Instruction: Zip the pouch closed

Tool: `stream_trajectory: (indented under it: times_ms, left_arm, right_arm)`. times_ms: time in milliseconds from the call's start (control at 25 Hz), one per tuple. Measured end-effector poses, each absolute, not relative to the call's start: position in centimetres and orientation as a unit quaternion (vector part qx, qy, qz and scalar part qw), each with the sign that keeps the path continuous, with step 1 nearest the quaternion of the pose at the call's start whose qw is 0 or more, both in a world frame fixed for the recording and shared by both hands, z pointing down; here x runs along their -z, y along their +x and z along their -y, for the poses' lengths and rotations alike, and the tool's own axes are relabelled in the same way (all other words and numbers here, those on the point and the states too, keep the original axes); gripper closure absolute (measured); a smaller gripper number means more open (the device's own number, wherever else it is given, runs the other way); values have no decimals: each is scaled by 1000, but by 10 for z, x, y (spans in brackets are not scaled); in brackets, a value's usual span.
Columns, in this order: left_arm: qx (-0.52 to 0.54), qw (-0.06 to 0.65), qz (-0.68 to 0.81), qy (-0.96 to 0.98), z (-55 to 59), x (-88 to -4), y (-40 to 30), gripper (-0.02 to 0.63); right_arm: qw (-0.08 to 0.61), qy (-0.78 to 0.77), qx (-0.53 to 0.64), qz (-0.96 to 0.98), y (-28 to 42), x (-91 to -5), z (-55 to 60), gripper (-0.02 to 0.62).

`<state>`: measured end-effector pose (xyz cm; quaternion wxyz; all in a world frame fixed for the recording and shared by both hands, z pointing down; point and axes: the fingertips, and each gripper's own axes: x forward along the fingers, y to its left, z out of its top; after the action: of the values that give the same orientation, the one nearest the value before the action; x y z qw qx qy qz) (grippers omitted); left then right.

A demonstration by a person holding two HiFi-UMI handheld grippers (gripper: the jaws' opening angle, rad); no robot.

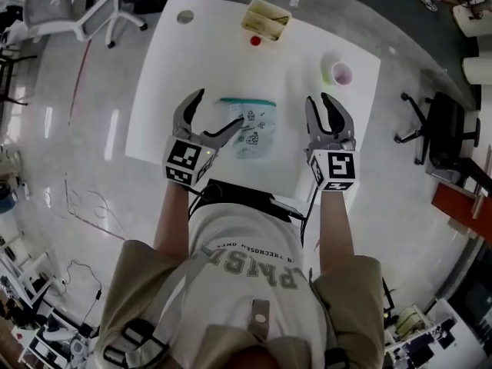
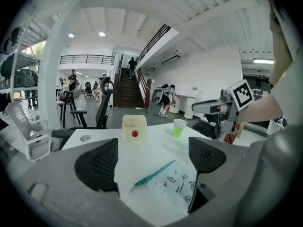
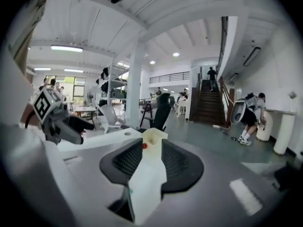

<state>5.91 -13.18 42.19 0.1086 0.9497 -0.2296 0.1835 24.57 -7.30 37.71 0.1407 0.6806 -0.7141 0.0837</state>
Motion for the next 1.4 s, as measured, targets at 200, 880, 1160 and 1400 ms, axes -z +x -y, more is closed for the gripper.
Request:
stream_trajectory:
  times_ms: [200, 880, 1160, 1400]
  left_arm:
    - [-141, 90, 275, 947, 106, -388, 59, 156]
    - [-53, 5, 421, 905, 57, -326, 32, 410]
    - [-35, -32, 425, 904, 52, -301, 27, 484]
    - [-17, -50, 417, 908, 50, -283, 15, 527]
  right_arm:
    - [50, 714, -80, 693, 237, -343, 37, 471]
    - [44, 735, -34, 676, 215, -316, -26, 511]
    - [62, 732, 10, 679, 201, -296, -32, 560]
    - [39, 739, 15, 672, 184, -284, -36, 592]
